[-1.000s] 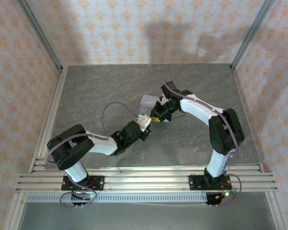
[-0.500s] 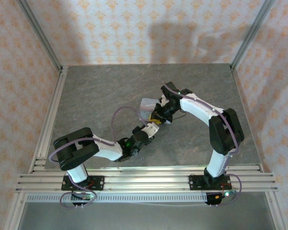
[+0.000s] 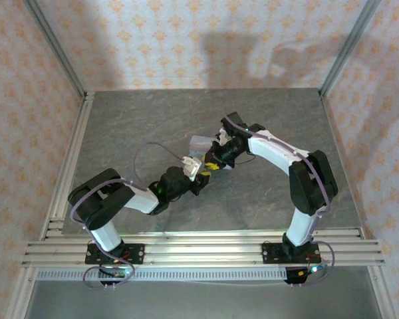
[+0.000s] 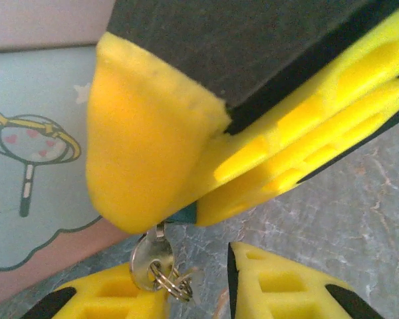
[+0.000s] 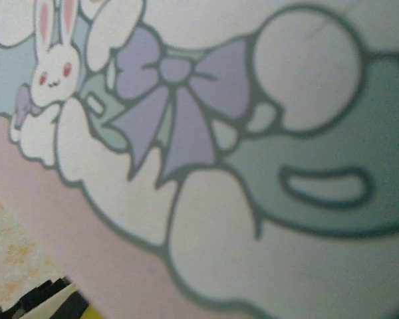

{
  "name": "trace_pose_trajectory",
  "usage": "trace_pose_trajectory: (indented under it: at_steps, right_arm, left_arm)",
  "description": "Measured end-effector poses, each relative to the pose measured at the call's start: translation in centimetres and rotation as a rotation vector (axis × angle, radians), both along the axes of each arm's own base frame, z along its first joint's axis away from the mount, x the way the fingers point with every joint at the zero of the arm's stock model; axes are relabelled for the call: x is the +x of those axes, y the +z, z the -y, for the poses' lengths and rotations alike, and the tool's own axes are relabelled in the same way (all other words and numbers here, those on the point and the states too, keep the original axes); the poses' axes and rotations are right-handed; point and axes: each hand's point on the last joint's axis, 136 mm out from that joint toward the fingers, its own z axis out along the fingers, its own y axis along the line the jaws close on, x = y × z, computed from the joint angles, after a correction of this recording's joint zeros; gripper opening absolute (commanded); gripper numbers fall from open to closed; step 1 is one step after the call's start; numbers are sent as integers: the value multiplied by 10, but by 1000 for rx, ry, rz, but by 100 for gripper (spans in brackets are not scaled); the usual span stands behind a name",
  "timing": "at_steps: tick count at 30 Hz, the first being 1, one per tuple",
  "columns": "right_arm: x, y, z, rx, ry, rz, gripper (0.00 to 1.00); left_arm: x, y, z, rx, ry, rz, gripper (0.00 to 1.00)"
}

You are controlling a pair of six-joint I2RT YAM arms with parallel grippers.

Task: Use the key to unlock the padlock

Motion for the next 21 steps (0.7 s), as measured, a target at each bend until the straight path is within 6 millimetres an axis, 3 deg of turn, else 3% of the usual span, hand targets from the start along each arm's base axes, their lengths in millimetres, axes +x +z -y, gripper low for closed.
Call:
trace_pose_trajectory:
  at_steps: [7, 14, 21]
  right_arm:
    - [1, 1, 0, 11, 0, -1, 0]
    - [2, 2, -1, 16, 0, 2, 0]
    - [3, 3, 1, 26, 2, 1, 0]
  left_arm:
    - [-8, -3, 0, -64, -48, -68, 38]
    - [-9, -20, -30, -120, -21, -194, 38]
    - [-5, 0, -42, -215, -25, -207, 34]
